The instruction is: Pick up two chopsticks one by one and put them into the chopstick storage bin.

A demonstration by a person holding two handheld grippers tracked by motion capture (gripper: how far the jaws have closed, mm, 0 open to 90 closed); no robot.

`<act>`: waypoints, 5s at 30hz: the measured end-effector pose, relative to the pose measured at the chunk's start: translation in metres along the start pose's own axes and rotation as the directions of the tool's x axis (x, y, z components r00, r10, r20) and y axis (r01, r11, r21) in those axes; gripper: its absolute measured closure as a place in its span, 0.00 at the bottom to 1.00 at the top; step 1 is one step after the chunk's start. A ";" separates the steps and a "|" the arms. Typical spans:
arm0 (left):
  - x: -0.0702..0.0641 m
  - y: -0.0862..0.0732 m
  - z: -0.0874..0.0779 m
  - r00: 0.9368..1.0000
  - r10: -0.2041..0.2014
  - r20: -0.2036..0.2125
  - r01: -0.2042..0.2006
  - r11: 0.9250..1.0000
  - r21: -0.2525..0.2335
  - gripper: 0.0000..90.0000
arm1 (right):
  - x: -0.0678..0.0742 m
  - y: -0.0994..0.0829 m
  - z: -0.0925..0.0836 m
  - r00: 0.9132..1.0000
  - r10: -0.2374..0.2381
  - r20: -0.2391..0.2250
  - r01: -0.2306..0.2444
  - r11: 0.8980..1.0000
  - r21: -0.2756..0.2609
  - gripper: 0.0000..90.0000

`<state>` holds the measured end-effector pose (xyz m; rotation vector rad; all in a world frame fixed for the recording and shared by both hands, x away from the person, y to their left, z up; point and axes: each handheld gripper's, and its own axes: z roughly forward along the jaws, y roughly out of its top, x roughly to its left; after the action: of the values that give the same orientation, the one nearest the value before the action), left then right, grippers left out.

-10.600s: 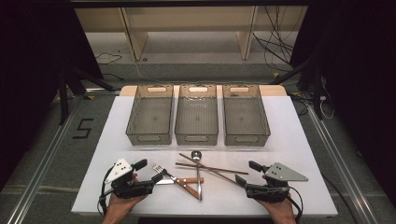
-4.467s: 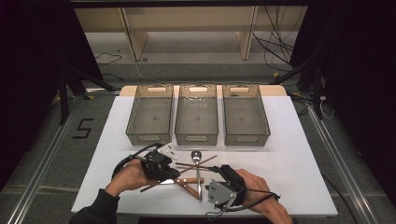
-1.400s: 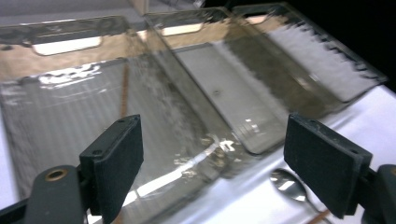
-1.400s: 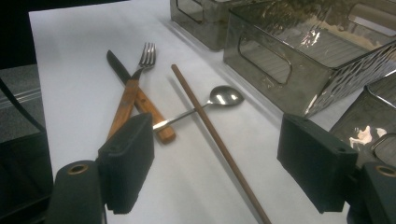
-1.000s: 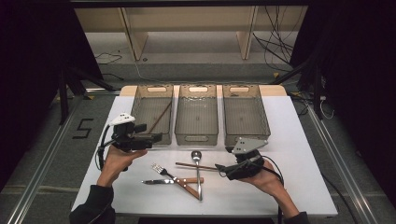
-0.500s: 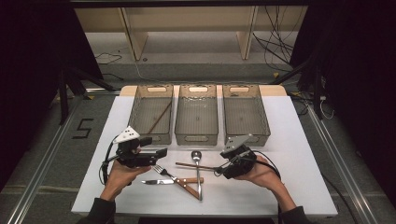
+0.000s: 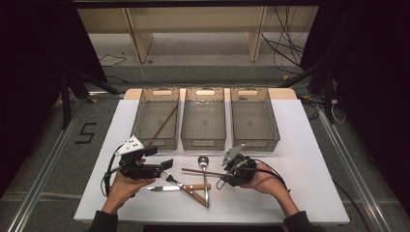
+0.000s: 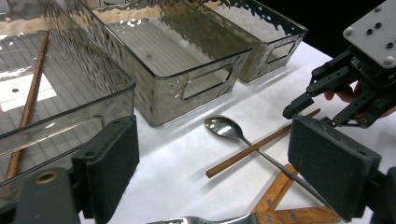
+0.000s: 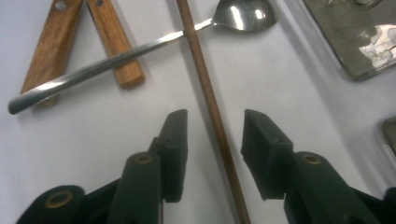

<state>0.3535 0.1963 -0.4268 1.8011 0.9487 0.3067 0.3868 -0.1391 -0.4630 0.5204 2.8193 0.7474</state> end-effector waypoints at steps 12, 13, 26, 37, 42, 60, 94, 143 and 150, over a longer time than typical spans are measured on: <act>0.001 0.001 -0.001 1.000 0.002 0.002 -0.002 1.000 -0.001 0.18 | 0.002 0.000 0.010 0.999 -0.038 -0.001 0.038 0.999 0.030 0.90; 0.000 0.001 -0.001 1.000 0.002 0.003 -0.002 1.000 -0.001 0.18 | 0.003 0.000 0.010 0.999 -0.042 -0.007 0.042 0.999 0.032 0.93; -0.003 0.003 -0.001 1.000 0.013 0.010 -0.013 1.000 0.009 0.18 | 0.017 0.006 -0.006 0.982 -0.184 0.047 0.185 0.983 -0.001 0.95; -0.022 0.012 0.001 0.995 0.082 0.052 -0.087 0.993 0.083 0.19 | 0.049 0.022 -0.027 0.941 -0.310 0.138 0.322 0.943 -0.081 0.95; -0.034 0.016 0.009 0.987 0.126 0.096 -0.142 0.972 0.186 0.21 | 0.061 0.024 -0.028 0.911 -0.371 0.182 0.389 0.918 -0.077 0.95; -0.067 0.019 0.049 0.915 0.251 0.316 -0.379 0.805 0.457 0.45 | 0.088 0.027 -0.024 0.770 -0.580 0.267 0.604 0.797 -0.013 0.95; -0.087 0.011 0.070 0.829 0.299 0.472 -0.539 0.653 0.532 0.93 | 0.104 0.027 -0.018 0.719 -0.659 0.219 0.676 0.737 -0.001 0.95; 0.097 0.099 0.042 0.959 -0.024 -0.281 0.101 0.960 0.263 0.94 | 0.046 -0.057 -0.053 0.948 0.278 0.157 -0.182 0.874 -0.450 0.33; 0.113 0.109 0.055 0.948 -0.004 -0.317 0.102 0.950 0.294 0.94 | 0.046 -0.058 -0.052 0.949 0.277 0.149 -0.185 0.875 -0.448 0.33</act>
<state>0.5112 0.2242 -0.3798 2.0427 1.3278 0.4395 0.3141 -0.1919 -0.4512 0.8097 2.3190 1.2409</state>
